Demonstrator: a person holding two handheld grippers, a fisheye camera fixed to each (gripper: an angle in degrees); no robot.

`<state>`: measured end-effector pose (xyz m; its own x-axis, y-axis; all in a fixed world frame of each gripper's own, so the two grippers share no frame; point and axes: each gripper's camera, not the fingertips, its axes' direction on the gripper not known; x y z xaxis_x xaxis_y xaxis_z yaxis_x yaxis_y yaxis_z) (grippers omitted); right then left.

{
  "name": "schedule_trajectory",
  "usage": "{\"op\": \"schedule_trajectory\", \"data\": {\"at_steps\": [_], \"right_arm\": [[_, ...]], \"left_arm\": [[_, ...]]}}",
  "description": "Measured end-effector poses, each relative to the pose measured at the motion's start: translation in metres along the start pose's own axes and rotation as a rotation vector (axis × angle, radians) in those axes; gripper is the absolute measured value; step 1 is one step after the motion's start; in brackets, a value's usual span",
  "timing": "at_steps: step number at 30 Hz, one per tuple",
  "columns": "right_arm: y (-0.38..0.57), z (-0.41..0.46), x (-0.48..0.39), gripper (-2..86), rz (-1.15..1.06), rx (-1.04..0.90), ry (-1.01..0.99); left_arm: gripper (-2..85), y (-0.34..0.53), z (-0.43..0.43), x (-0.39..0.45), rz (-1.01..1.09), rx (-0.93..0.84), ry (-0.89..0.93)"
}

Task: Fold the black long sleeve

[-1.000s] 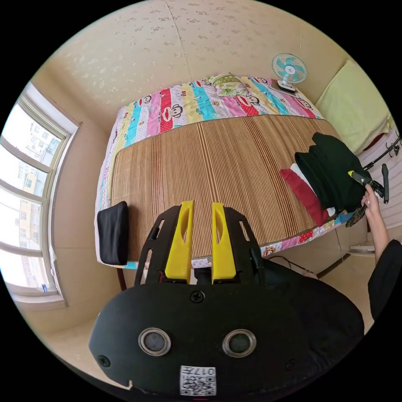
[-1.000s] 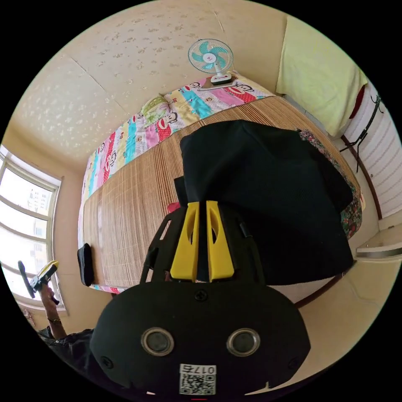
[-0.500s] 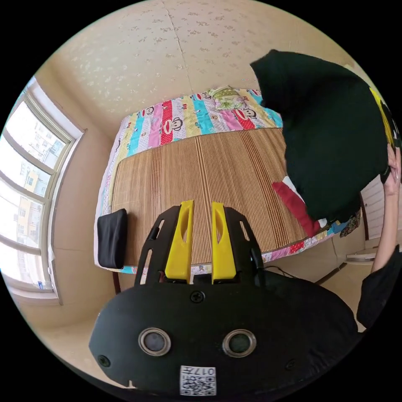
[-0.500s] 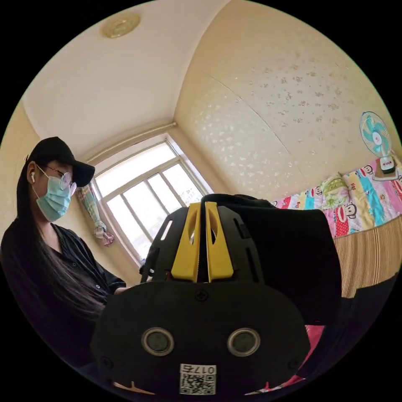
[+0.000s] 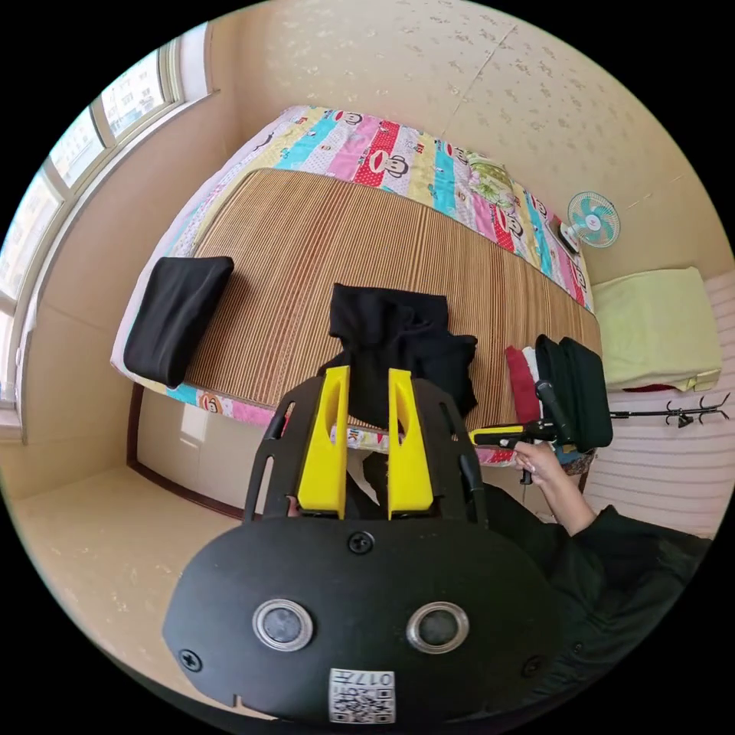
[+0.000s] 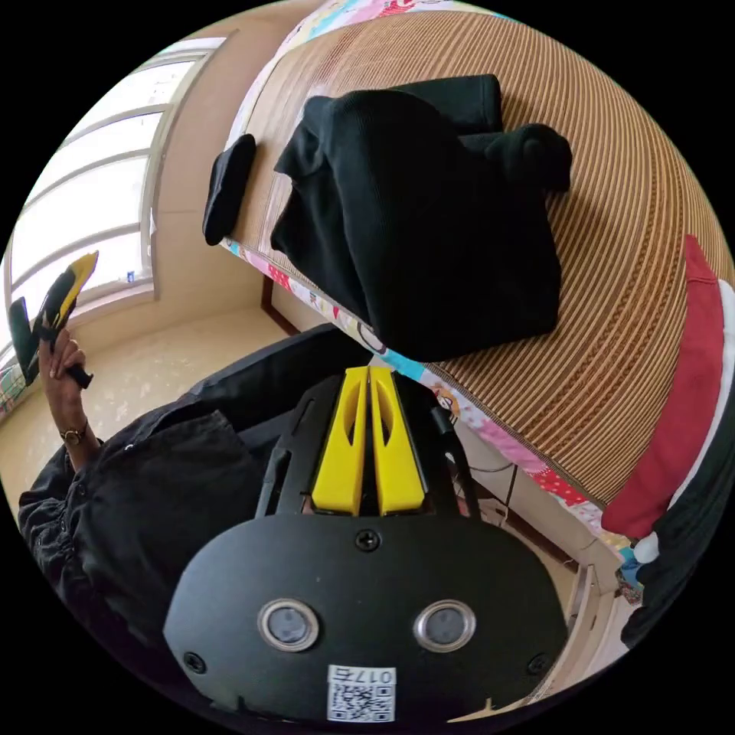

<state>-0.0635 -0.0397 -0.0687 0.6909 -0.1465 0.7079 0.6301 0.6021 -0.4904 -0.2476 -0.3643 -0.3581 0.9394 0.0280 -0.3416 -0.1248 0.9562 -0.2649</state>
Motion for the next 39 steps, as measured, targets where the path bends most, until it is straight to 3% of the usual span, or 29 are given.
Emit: {"op": "schedule_trajectory", "data": {"at_steps": [6,10,12,13,14,15,17,20,22,24,27,30,31,33,35,37,39], "right_arm": [[-0.028,-0.084,-0.031,10.5,0.010,0.313,0.001],[-0.094,-0.103,-0.063,14.5,-0.100,0.460,0.198],[-0.138,-0.084,-0.060,14.3,-0.132,0.350,0.314],[-0.169,-0.058,-0.050,11.3,-0.120,0.139,0.347],[-0.190,-0.038,-0.036,8.3,-0.094,-0.092,0.223],[-0.192,-0.039,-0.034,6.9,-0.093,-0.114,0.124],[-0.161,-0.091,-0.056,4.8,-0.175,0.143,-0.097],[-0.094,-0.155,-0.106,4.3,-0.303,0.398,-0.125],[-0.052,-0.183,-0.145,4.1,-0.447,0.496,-0.155],[-0.018,-0.197,-0.186,3.9,-0.598,0.538,-0.179],[0.018,-0.187,-0.257,3.8,-0.806,0.502,-0.115],[0.050,-0.159,-0.310,3.9,-0.928,0.545,0.104],[0.060,-0.152,-0.318,4.0,-0.926,0.580,0.150],[0.073,-0.155,-0.320,3.9,-0.917,0.589,0.125],[0.102,-0.179,-0.307,3.7,-0.977,0.604,-0.072],[0.130,-0.204,-0.288,3.4,-1.048,0.650,-0.250],[0.154,-0.227,-0.270,4.2,-1.064,0.705,-0.329]], "left_arm": [[8.7,0.001,0.026,-0.051,-0.024,-0.048,0.017],[8.7,0.001,0.043,-0.080,-0.004,-0.076,0.025],[8.7,-0.001,0.048,-0.094,-0.001,-0.084,0.045],[8.7,-0.004,0.049,-0.104,-0.001,-0.080,0.065],[8.8,-0.006,0.049,-0.109,-0.002,-0.077,0.077],[8.8,-0.010,0.048,-0.120,-0.004,-0.071,0.109],[9.4,-0.018,0.044,-0.137,-0.023,-0.055,0.202],[11.8,-0.030,0.038,-0.168,-0.091,-0.013,0.522],[16.3,-0.039,0.032,-0.186,-0.142,0.025,0.756],[17.7,-0.049,0.024,-0.188,-0.116,0.045,0.856],[18.6,-0.068,0.011,-0.186,-0.049,0.030,0.885],[12.9,-0.067,0.002,-0.212,-0.147,0.080,0.705],[7.6,-0.066,-0.004,-0.222,-0.089,0.113,0.723],[6.1,-0.063,-0.018,-0.234,0.047,0.154,0.776],[5.7,-0.057,-0.045,-0.242,0.240,0.232,0.790],[5.6,-0.044,-0.093,-0.251,0.566,0.356,0.816],[5.6,-0.038,-0.124,-0.265,0.759,0.442,0.936]]}}
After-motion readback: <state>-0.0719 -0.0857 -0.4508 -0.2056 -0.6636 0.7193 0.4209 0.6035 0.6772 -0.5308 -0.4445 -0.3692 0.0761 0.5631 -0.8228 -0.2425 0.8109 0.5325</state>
